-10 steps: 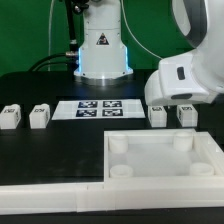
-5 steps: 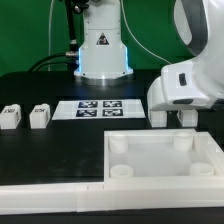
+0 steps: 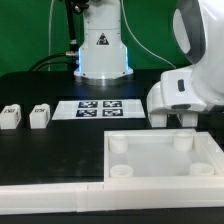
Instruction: Assemble one leg
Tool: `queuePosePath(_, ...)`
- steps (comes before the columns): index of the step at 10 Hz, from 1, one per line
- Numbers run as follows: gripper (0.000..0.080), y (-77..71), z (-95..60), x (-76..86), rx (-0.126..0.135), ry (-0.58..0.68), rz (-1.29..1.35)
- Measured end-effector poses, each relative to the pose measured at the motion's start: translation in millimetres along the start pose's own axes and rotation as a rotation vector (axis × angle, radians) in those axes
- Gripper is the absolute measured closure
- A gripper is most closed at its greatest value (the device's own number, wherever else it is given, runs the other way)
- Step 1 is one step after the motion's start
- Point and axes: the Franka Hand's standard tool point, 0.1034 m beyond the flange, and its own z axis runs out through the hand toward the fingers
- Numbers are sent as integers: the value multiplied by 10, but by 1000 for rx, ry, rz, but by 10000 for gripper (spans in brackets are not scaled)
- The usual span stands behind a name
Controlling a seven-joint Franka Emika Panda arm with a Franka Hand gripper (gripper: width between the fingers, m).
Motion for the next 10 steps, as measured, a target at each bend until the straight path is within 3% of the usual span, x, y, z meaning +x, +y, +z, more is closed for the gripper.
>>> queuePosePath(2,423,1,1,0,0,0,0)
queuePosePath(3,510,0,0,-1,0,0,0)
queuePosePath(10,509,36,-51,-8,-2,-4,-20)
